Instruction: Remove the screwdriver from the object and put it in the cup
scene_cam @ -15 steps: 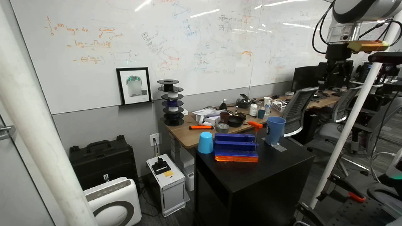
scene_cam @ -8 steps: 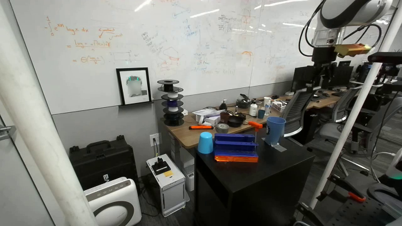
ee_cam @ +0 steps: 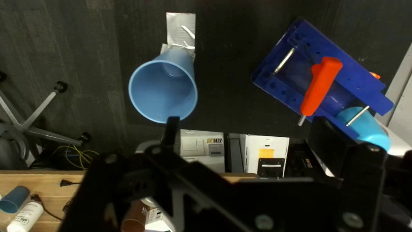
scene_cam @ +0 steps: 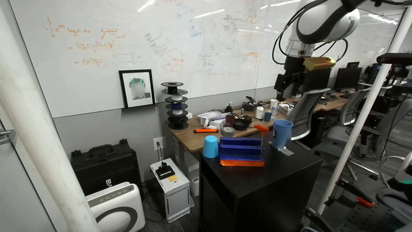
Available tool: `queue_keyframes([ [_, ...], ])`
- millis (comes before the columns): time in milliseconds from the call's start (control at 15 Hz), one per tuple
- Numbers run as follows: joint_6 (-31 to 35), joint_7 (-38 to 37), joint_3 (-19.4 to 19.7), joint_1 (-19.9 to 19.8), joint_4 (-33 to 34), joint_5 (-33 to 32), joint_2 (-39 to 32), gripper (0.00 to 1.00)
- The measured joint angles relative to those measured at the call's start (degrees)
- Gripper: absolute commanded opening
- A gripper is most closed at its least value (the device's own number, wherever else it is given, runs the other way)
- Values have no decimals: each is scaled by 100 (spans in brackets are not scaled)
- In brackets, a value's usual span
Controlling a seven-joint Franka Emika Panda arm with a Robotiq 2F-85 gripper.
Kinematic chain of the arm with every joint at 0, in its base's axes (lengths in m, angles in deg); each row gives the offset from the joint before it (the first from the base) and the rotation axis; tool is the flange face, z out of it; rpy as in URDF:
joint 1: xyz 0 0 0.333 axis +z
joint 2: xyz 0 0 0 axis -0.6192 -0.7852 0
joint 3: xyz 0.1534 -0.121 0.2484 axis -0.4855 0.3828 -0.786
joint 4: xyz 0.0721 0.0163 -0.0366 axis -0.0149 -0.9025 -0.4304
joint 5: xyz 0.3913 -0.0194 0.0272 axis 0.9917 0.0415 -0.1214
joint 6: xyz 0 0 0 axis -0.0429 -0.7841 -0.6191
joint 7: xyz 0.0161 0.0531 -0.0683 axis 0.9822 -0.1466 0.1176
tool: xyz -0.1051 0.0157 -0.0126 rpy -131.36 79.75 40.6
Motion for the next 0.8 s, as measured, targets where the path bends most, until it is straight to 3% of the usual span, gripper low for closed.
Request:
queue_keyframes([
  [333,532,-260,-204,180,63,522,-675,100],
  [800,1206,-616,-474,368,189,555,-1366,100],
])
